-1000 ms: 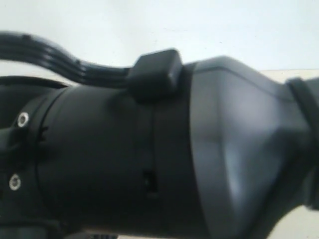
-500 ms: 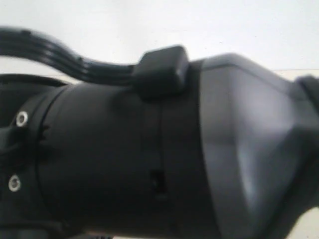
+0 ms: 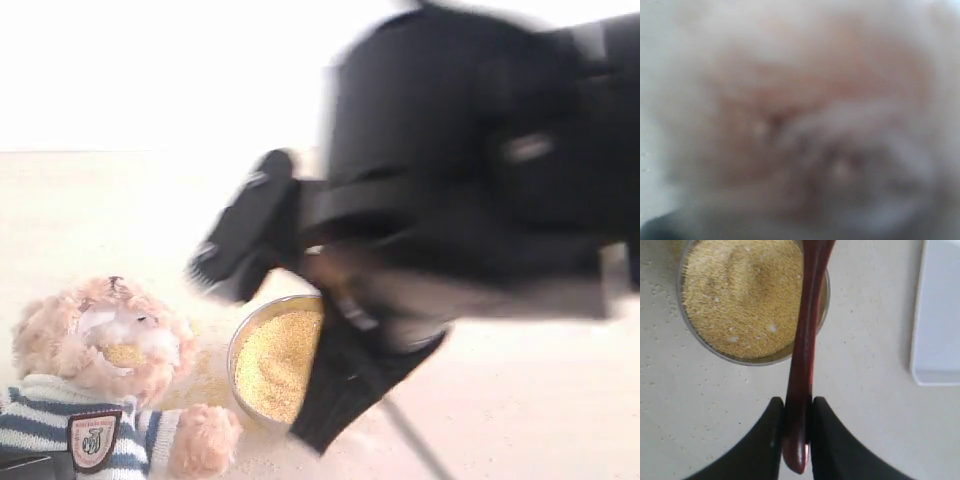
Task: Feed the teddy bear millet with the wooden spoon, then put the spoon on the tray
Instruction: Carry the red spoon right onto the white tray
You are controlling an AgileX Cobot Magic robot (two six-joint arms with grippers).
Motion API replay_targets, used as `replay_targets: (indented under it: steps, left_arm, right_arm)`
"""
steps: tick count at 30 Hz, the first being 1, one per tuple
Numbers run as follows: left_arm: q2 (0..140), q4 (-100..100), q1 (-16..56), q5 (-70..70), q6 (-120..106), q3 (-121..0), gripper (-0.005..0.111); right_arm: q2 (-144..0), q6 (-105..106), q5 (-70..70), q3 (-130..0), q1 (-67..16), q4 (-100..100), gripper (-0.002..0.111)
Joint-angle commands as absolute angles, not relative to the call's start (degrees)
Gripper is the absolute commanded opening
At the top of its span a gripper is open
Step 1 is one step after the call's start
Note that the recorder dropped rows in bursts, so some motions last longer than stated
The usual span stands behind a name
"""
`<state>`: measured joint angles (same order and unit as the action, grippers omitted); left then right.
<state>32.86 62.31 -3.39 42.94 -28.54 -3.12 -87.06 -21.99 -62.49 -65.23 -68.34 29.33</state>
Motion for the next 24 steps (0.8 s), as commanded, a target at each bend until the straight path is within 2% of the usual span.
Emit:
replay_targets:
  steps: [1,9,17,24]
  left_arm:
    - [32.39,63.52,-3.46,42.85,-28.74,-3.07,0.005]
    - [32.39,63.52,-3.46,42.85,-28.74,-3.07,0.005]
    - [32.39,63.52,-3.46,43.05,-28.74,-3.07,0.005]
    - [32.39,63.52,-3.46,43.05,-28.74,-3.07,0.005]
  right_arm:
    - [-79.39,-26.71,-55.04,-56.20,-60.16,26.55,0.013]
    - [-71.18,-28.32,-39.94,-42.04,-42.92,18.49,0.013]
    - [-76.00,-19.85,-31.93,-43.03,-29.16,9.50,0.013]
    - [-85.71,-4.01,-34.84,-51.07,-20.72,-4.28,0.013]
